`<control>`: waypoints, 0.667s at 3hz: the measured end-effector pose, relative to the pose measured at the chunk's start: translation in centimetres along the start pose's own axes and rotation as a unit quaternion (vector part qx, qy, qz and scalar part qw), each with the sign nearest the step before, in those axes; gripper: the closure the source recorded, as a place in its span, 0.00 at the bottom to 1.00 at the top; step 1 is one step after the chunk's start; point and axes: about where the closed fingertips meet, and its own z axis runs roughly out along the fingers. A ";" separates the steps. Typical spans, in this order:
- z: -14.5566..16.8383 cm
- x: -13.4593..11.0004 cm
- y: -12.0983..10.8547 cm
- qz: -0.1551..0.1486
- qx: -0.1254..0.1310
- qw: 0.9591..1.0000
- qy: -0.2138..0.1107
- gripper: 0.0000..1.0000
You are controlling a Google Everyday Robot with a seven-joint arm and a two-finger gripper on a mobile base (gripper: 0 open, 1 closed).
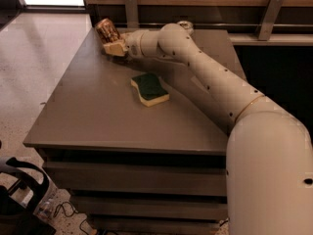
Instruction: Place orange can upright
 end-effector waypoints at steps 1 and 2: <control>0.0 -0.1 0.0 0.000 0.000 1.000 0.000 1.00; 0.0 -0.1 0.0 0.000 0.000 1.000 0.000 1.00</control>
Offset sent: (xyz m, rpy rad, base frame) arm -0.0235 -0.0434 -0.1007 -0.3039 0.4507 -0.4285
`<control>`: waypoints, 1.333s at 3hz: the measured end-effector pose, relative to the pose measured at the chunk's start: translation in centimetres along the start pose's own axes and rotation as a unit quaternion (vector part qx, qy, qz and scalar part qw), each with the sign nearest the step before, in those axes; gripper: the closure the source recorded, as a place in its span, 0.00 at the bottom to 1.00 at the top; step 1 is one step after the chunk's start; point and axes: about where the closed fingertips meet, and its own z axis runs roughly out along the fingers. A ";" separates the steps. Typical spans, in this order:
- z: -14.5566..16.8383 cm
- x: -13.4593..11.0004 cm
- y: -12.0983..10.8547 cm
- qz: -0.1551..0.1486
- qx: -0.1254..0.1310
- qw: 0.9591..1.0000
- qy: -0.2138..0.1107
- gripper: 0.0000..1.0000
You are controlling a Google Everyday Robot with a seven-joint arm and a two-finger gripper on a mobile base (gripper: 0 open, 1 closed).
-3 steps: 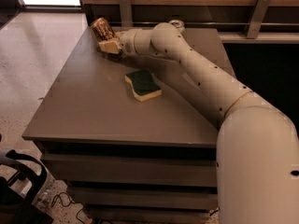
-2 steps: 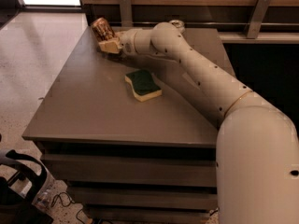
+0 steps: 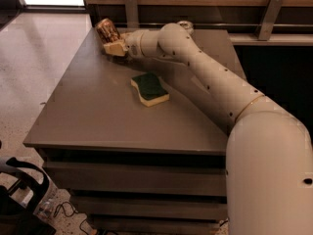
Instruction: Place orange can upright
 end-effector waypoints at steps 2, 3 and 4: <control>-0.6 -1.1 -0.1 -0.010 -0.006 1.000 -0.023 1.00; -1.6 -2.5 0.0 -0.024 -0.009 0.998 -0.062 1.00; -2.5 -3.5 0.3 -0.035 -0.008 0.995 -0.089 1.00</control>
Offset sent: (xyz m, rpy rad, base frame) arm -0.0038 -0.0177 0.0435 0.1005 -0.1351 0.0485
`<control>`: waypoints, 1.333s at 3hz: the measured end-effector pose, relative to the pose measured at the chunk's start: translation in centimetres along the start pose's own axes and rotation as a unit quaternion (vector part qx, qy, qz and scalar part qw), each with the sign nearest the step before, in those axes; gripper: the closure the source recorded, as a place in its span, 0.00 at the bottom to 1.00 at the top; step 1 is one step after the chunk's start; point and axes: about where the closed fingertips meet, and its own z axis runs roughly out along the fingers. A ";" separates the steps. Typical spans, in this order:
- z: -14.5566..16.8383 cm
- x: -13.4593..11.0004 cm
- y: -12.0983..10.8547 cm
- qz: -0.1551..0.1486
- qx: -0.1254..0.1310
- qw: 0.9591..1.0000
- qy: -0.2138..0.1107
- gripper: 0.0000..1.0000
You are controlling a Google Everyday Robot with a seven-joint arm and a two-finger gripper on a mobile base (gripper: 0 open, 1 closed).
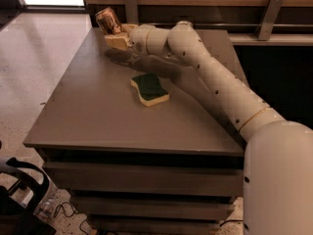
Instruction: Place orange can upright
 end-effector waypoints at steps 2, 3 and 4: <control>-0.7 -1.6 0.6 -0.015 0.000 1.000 0.017 1.00; -0.9 -2.2 0.6 -0.015 -0.001 0.998 0.061 1.00; -1.1 -1.7 0.6 -0.009 -0.005 0.996 0.092 1.00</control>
Offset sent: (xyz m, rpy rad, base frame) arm -0.0100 -0.0150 0.0248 -0.1154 0.0259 -0.0241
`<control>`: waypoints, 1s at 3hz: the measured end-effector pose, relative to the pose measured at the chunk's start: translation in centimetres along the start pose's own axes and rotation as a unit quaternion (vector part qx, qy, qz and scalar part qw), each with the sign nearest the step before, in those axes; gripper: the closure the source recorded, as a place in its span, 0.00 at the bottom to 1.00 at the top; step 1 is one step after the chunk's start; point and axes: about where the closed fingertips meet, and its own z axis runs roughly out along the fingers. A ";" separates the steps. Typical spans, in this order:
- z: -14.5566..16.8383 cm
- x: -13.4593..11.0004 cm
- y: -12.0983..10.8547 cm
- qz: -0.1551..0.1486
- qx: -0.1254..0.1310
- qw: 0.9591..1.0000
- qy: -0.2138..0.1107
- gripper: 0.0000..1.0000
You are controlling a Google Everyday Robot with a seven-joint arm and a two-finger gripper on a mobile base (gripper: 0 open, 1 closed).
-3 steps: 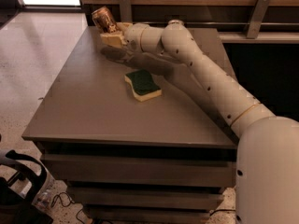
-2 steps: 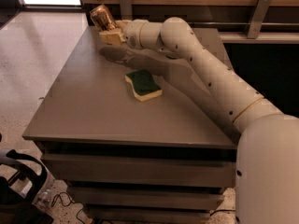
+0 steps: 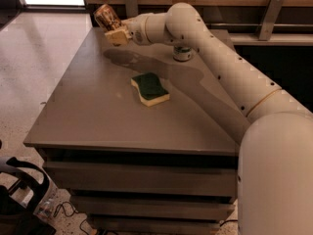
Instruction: Place orange can upright
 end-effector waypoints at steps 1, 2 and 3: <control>0.1 1.0 0.3 0.011 -0.006 1.000 0.025 1.00; 0.2 2.4 0.8 0.025 -0.009 0.999 0.043 1.00; 0.4 3.6 1.3 0.038 -0.013 0.997 0.061 1.00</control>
Offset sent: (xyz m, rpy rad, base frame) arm -0.0101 -0.0086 -0.0376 -0.0679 0.1358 -0.0178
